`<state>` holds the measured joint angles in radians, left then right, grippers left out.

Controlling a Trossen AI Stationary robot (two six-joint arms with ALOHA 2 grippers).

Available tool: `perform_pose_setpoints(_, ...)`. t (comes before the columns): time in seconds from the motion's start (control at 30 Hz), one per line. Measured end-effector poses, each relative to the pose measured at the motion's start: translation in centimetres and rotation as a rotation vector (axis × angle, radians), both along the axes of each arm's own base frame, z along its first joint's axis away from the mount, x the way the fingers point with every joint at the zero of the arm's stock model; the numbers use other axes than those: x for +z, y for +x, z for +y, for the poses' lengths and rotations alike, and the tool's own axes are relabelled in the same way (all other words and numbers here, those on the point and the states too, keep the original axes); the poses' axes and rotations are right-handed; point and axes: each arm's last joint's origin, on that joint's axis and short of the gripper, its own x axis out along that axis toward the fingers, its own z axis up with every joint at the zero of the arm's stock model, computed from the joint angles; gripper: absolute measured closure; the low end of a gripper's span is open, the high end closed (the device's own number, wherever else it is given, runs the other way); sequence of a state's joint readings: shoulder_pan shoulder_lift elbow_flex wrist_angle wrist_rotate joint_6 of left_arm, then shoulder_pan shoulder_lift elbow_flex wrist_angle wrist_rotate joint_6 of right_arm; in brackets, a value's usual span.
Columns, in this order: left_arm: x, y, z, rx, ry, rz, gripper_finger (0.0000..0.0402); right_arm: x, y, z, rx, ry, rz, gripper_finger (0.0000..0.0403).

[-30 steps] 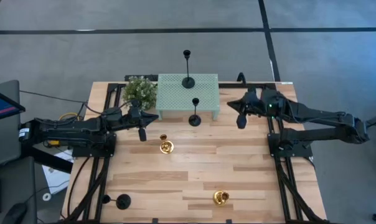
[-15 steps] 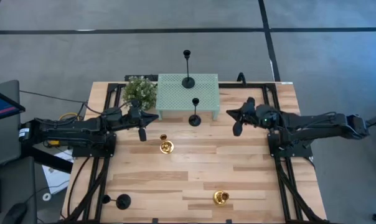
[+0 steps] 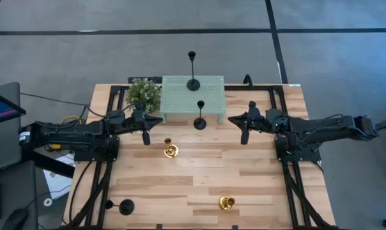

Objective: Pick & Place candle stick holders
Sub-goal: Put the top black candle holder on the shelf

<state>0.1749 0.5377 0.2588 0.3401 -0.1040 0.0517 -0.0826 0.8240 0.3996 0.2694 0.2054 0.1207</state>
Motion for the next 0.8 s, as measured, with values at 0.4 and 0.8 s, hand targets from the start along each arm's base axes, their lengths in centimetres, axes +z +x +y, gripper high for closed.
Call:
perform_pose_setpoints(0.4,0.0,0.0,0.0,0.000,-0.003,-0.001,0.0394,-1.6,2.9,-0.4,0.011,-0.114,0.028,0.0309)
perform_pose_setpoints(0.8,0.0,0.0,0.0,0.000,-0.003,-0.002,0.0394,-0.7,7.3,-2.4,-0.057,-0.060,0.044,0.0138)
